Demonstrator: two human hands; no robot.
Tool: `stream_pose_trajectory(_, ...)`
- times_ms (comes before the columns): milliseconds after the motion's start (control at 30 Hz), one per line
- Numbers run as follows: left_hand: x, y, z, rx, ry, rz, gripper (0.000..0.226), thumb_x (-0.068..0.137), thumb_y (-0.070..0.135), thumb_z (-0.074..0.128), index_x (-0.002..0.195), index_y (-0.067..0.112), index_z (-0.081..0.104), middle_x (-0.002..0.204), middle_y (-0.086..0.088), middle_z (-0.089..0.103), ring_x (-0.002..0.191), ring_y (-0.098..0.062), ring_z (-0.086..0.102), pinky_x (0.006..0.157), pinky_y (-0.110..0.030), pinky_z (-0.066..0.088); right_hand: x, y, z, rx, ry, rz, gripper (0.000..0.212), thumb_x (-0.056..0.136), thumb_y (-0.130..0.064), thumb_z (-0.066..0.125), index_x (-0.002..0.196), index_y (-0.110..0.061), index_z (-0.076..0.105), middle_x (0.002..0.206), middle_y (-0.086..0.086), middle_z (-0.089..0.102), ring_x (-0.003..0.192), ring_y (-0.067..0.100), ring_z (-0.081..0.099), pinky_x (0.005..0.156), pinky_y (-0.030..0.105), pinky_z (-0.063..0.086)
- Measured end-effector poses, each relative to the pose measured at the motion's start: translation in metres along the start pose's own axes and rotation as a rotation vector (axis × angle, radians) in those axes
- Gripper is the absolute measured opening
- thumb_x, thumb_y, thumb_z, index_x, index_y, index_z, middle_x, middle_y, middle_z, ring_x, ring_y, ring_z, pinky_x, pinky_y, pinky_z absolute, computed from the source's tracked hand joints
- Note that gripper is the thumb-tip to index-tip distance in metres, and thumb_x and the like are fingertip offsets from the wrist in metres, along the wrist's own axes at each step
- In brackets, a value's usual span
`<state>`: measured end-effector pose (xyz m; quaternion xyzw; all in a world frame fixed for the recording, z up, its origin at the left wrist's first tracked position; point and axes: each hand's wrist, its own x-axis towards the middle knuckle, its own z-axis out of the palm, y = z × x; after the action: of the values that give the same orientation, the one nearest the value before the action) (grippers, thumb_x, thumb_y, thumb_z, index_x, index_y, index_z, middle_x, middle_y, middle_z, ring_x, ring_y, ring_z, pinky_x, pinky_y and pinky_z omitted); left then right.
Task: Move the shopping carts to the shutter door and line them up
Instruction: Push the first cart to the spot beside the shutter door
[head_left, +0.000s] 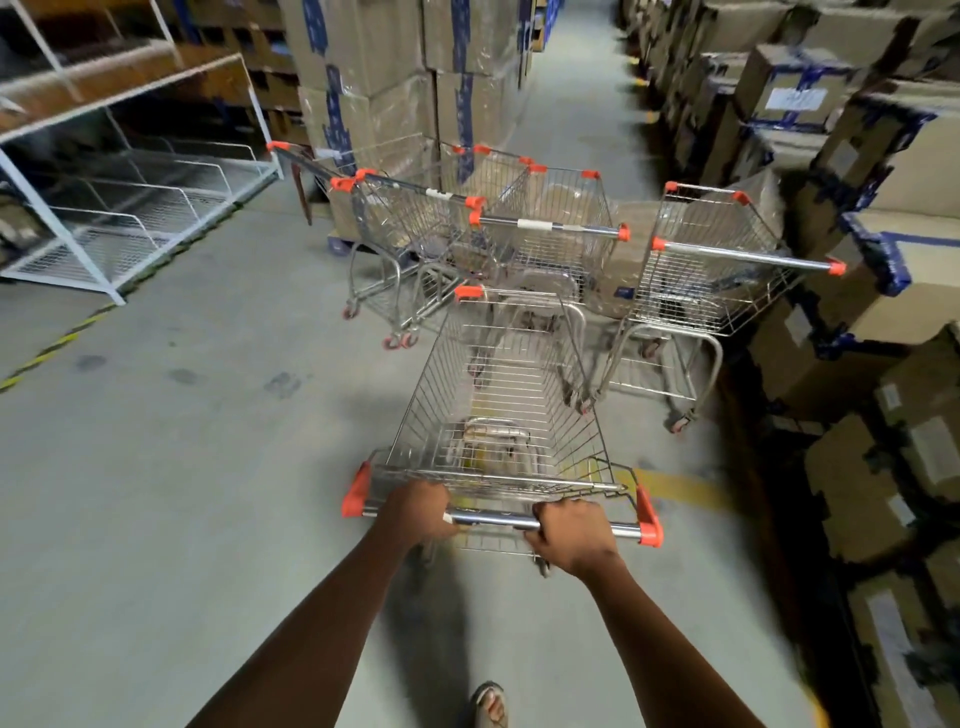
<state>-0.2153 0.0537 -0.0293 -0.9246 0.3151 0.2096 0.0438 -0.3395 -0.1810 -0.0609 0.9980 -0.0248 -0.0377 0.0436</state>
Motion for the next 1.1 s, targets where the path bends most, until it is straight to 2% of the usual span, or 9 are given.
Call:
stream_pose_trajectory(67, -0.026, 0.009, 0.008, -0.039, -0.014, -0.014, 0.029, 0.084, 0.047, 0.062, 0.092, 0.019, 0.067, 0.084, 0.0, 0.066, 0.079, -0.019, 0.062, 0.079, -0.031, 0.055, -0.021, -0.008, 0.002, -0.014, -0.021, -0.007, 0.048, 0.098, -0.064, 0.042, 0.106, -0.024, 0.068, 0.093, 0.002, 0.075, 0.085, 0.027, 0.072, 0.071, 0.035, 0.048)
stream_pose_trajectory(167, -0.07, 0.025, 0.026, -0.029, 0.022, -0.034, 0.024, 0.087, 0.042, 0.058, 0.09, 0.018, 0.063, 0.09, -0.004, 0.069, 0.082, -0.021, 0.064, 0.081, -0.032, 0.055, -0.051, -0.017, 0.001, -0.026, -0.041, -0.035, 0.044, 0.1, -0.061, 0.044, 0.103, -0.023, 0.068, 0.09, 0.0, 0.074, 0.081, 0.025, 0.071, 0.067, 0.033, 0.046)
stream_pose_trajectory(467, -0.191, 0.074, 0.085, -0.017, 0.136, -0.166, 0.03, 0.093, 0.036, 0.051, 0.109, 0.017, 0.067, 0.105, -0.002, 0.071, 0.096, -0.02, 0.069, 0.084, -0.035, 0.056, -0.146, -0.046, -0.014, 0.0, -0.11, -0.213, 0.028, 0.101, -0.043, 0.05, 0.1, -0.019, 0.065, 0.093, 0.004, 0.073, 0.082, 0.029, 0.069, 0.071, 0.035, 0.048)
stream_pose_trajectory(600, -0.235, 0.097, 0.104, -0.074, 0.088, -0.326, 0.025, 0.091, 0.04, 0.056, 0.103, 0.02, 0.065, 0.094, 0.001, 0.064, 0.084, -0.021, 0.06, 0.071, -0.031, 0.044, -0.17, -0.055, -0.014, -0.008, -0.105, -0.305, 0.028, 0.097, -0.043, 0.054, 0.095, -0.018, 0.067, 0.089, 0.004, 0.072, 0.078, 0.03, 0.07, 0.069, 0.034, 0.05)
stream_pose_trajectory(733, -0.269, 0.113, 0.13, -0.06, 0.135, -0.403, 0.03, 0.088, 0.045, 0.056, 0.098, 0.019, 0.067, 0.089, 0.001, 0.07, 0.08, -0.021, 0.069, 0.069, -0.029, 0.051, -0.181, -0.06, -0.012, -0.046, -0.079, -0.428, 0.025, 0.094, -0.041, 0.063, 0.092, -0.017, 0.07, 0.085, 0.006, 0.074, 0.073, 0.031, 0.071, 0.065, 0.034, 0.051)
stream_pose_trajectory(900, -0.292, 0.137, 0.161, -0.077, 0.199, -0.506, 0.038, 0.055, 0.051, 0.082, 0.058, 0.019, 0.063, 0.053, -0.002, 0.059, 0.041, -0.021, 0.06, 0.043, -0.026, 0.045, -0.182, -0.06, -0.014, -0.063, -0.029, -0.541, 0.029, 0.096, -0.04, 0.055, 0.101, -0.017, 0.072, 0.096, 0.007, 0.076, 0.087, 0.033, 0.073, 0.071, 0.035, 0.049)
stream_pose_trajectory(933, -0.295, 0.144, 0.164, -0.047, 0.221, -0.542, 0.04, 0.056, 0.054, 0.083, 0.059, 0.018, 0.064, 0.054, -0.003, 0.06, 0.042, -0.021, 0.06, 0.043, -0.027, 0.046, -0.182, -0.061, -0.016, -0.047, -0.022, -0.576, 0.03, 0.095, -0.041, 0.058, 0.099, -0.017, 0.073, 0.095, 0.008, 0.076, 0.087, 0.033, 0.074, 0.072, 0.035, 0.051)
stream_pose_trajectory(1000, -0.304, 0.161, 0.162, -0.106, 0.147, -0.639, 0.041, 0.077, 0.058, 0.069, 0.081, 0.018, 0.07, 0.075, -0.006, 0.069, 0.063, -0.026, 0.069, 0.057, -0.033, 0.051, -0.178, -0.06, -0.018, -0.084, -0.079, -0.637, 0.033, 0.082, -0.053, 0.075, 0.082, -0.019, 0.074, 0.077, 0.003, 0.074, 0.07, 0.026, 0.073, 0.06, 0.032, 0.053)
stream_pose_trajectory(1100, -0.311, 0.177, 0.169, -0.125, 0.161, -0.751, 0.044, 0.094, 0.055, 0.046, 0.106, 0.018, 0.066, 0.101, -0.005, 0.07, 0.09, -0.027, 0.069, 0.076, -0.035, 0.051, -0.172, -0.059, -0.017, 0.016, -0.073, -0.762, 0.049, 0.057, -0.065, 0.087, 0.054, -0.022, 0.064, 0.049, -0.005, 0.058, 0.042, 0.016, 0.058, 0.04, 0.021, 0.04)
